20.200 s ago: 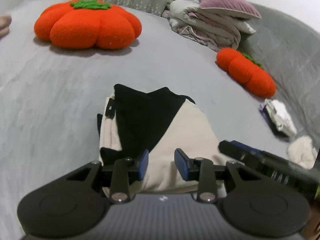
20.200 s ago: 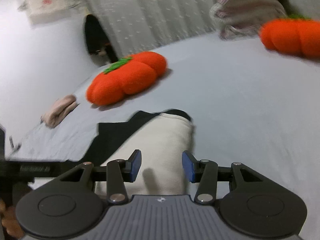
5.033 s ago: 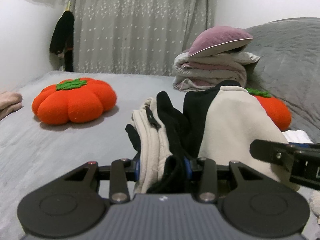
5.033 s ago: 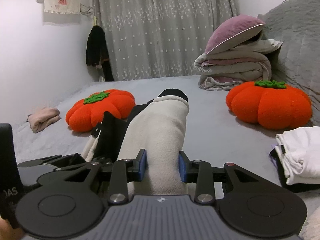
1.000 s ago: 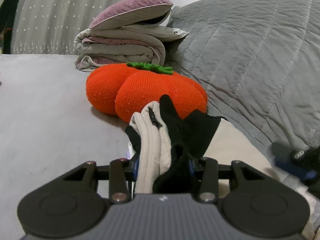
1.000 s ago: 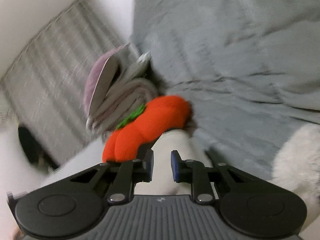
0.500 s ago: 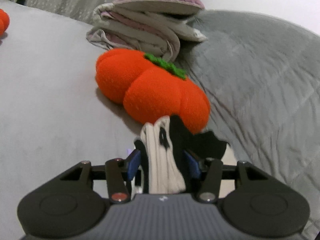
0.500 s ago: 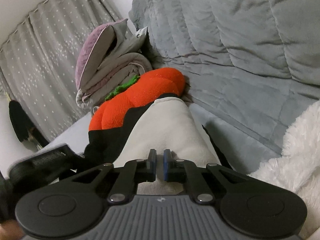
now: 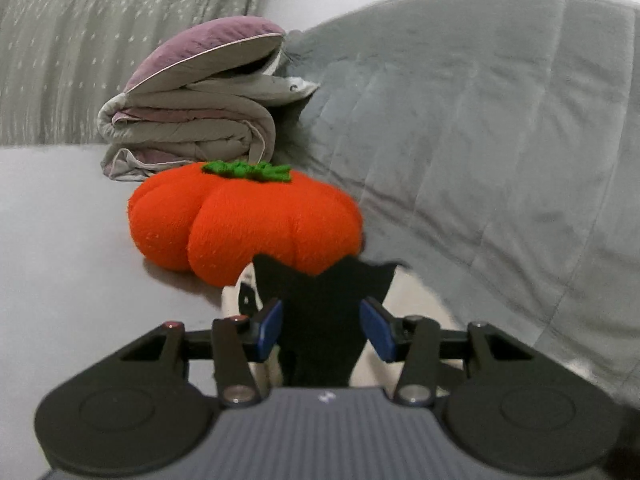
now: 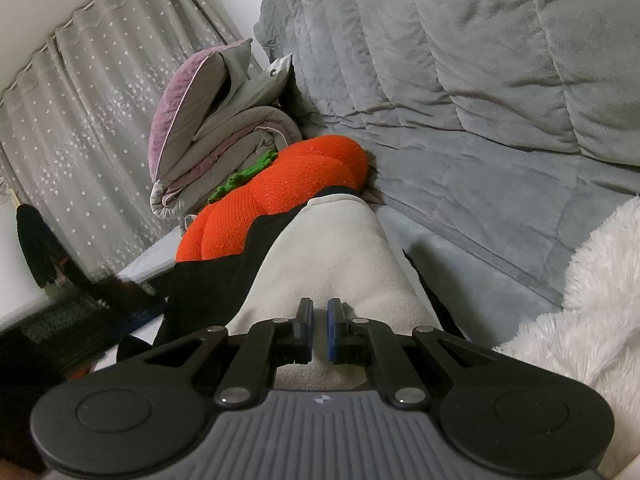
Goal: Fold clothes
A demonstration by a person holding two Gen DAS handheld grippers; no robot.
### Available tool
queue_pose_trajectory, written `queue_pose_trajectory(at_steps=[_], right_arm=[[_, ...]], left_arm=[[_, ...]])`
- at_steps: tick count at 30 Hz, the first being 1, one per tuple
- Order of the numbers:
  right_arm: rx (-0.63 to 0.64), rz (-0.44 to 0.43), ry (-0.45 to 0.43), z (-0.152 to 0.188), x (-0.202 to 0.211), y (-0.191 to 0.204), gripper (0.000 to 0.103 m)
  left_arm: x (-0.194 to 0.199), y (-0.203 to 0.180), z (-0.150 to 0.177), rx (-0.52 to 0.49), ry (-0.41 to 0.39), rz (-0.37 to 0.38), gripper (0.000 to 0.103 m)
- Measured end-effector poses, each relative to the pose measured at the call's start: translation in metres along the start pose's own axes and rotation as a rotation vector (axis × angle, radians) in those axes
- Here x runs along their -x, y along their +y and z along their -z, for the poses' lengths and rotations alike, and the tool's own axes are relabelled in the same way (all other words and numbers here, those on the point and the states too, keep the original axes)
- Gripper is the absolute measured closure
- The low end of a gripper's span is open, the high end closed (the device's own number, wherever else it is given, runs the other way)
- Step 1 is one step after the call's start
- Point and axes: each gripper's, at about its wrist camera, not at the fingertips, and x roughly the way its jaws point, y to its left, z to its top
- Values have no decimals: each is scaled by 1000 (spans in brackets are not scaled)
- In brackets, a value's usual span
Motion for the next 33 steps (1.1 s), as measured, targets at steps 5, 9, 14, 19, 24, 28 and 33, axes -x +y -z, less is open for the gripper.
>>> queue_pose_trajectory(at_steps=[5, 9, 14, 19, 24, 28, 33], right_arm=[[-20, -13, 2, -1, -3, -3, 98], [-17, -15, 5, -1, -4, -3, 98], [-20, -9, 6, -1, -6, -3, 99], [-25, -6, 6, 0, -10, -5, 101], [-27, -4, 10, 1, -13, -7, 103], [-29, -2, 14, 2, -15, -8, 103], [-34, 0, 16, 3, -17, -9, 103]], left_arm=[[-13, -1, 12, -57, 35, -85, 58], [-14, 8, 17, -26, 45, -71, 57], [-13, 12, 24, -23, 36, -63, 57], [-19, 21, 29, 20, 31, -43, 57], [-20, 27, 34, 46, 30, -33, 56], [-21, 27, 34, 47, 34, -38, 56], [-23, 26, 34, 41, 41, -46, 56]])
